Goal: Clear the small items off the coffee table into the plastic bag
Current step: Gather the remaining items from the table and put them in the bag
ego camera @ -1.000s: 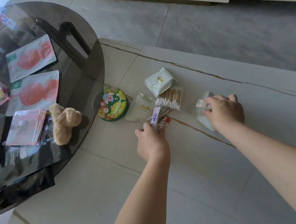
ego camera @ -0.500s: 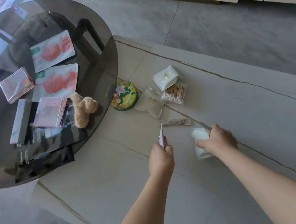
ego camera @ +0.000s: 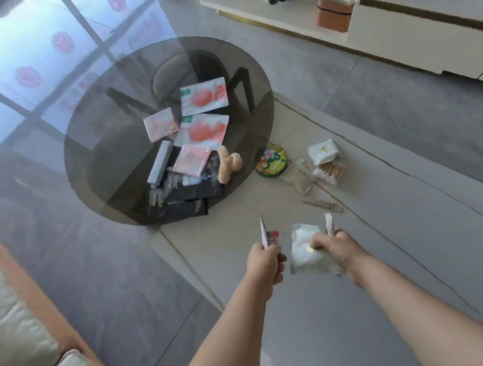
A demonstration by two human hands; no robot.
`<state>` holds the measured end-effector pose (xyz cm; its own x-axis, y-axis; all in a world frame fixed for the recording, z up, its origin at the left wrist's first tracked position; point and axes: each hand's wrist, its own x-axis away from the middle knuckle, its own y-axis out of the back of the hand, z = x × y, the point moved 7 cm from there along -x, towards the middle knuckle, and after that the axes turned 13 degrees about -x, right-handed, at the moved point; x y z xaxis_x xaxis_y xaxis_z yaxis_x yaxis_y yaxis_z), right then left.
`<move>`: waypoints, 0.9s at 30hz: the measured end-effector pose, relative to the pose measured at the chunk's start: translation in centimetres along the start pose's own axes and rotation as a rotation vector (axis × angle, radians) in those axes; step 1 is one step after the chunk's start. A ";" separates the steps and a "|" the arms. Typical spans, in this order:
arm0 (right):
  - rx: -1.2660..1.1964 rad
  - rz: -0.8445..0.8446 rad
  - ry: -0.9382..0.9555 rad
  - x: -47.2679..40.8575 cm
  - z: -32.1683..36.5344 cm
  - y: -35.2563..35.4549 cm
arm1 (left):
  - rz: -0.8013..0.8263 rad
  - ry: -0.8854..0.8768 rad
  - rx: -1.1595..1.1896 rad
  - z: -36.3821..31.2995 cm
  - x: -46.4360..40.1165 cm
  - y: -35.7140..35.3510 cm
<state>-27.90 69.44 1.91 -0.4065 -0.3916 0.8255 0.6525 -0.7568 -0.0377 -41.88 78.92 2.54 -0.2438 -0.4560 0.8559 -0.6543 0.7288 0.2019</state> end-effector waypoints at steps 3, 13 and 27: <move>0.027 0.094 0.011 5.1 0.8 -3.7 | -0.050 -0.022 0.090 0.3 5.4 4.0; 0.117 0.463 0.013 20.3 0.7 -18.1 | -0.251 -0.007 0.525 7.1 19.9 16.2; 0.646 0.744 0.029 36.3 -12.7 -37.9 | -0.537 -0.035 1.102 29.6 35.5 30.8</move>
<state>-75.52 77.30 26.19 0.2394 -0.6712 0.7015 0.9687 0.1161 -0.2194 -91.86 70.04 25.05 0.2350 -0.5911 0.7716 -0.9290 -0.3700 -0.0005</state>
